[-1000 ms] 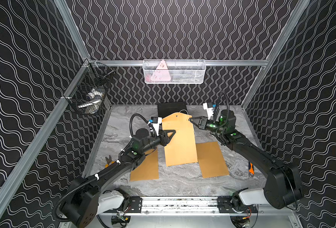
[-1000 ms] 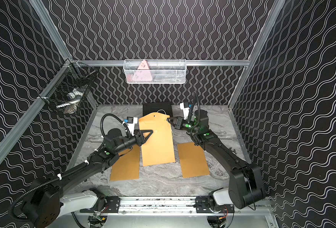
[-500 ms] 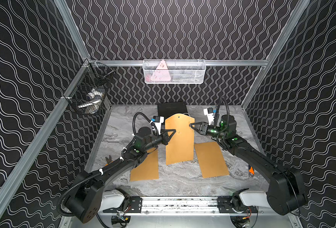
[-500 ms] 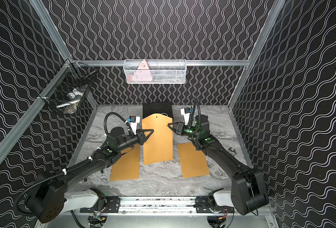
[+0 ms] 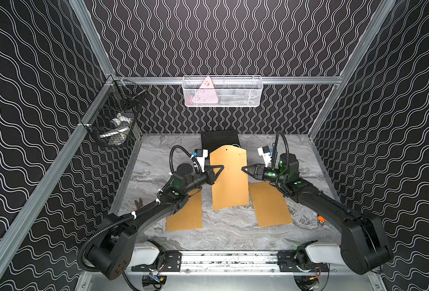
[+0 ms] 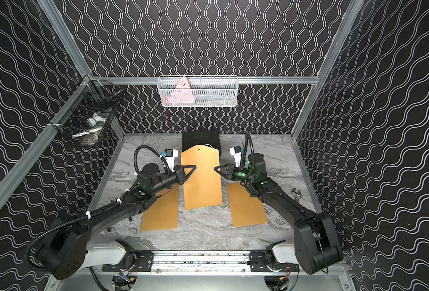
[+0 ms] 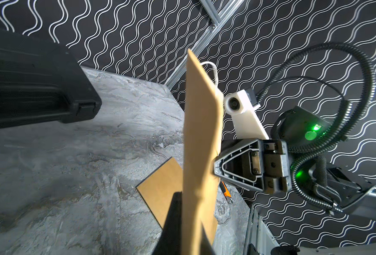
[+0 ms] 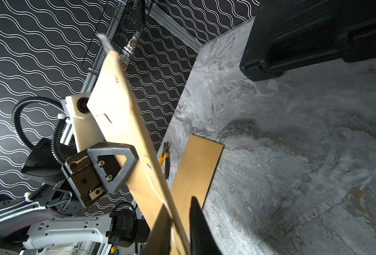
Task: Open the file bag
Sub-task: Place the file bag at the center of the board.
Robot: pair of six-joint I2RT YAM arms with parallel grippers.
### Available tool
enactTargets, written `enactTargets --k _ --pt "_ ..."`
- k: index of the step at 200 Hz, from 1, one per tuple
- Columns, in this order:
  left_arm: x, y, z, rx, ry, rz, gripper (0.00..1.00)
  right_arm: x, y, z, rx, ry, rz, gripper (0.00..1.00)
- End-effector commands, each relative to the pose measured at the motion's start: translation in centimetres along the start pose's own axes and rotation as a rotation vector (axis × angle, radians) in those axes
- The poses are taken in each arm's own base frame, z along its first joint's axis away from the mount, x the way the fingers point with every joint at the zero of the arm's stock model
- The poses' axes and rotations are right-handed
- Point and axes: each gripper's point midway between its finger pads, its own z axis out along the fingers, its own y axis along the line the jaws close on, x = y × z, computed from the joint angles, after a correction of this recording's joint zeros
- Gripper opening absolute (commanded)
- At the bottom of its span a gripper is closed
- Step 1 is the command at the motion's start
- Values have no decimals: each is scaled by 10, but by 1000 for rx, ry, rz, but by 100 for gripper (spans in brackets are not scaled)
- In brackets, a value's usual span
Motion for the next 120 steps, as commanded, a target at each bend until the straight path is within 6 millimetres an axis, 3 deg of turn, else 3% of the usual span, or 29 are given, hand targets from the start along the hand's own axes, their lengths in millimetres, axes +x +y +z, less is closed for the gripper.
enactTargets --k 1,55,88,120 --pt "-20 -8 -1 34 -96 11 0 8 9 1 -57 41 13 6" --pt "-17 13 -16 -43 -95 -8 37 10 2 -1 20 66 38 0" --pt "-21 33 -38 -119 -110 -34 46 20 -4 -6 72 111 50 0" --pt "-14 45 -57 -201 -100 -35 50 34 -15 -14 143 146 60 0"
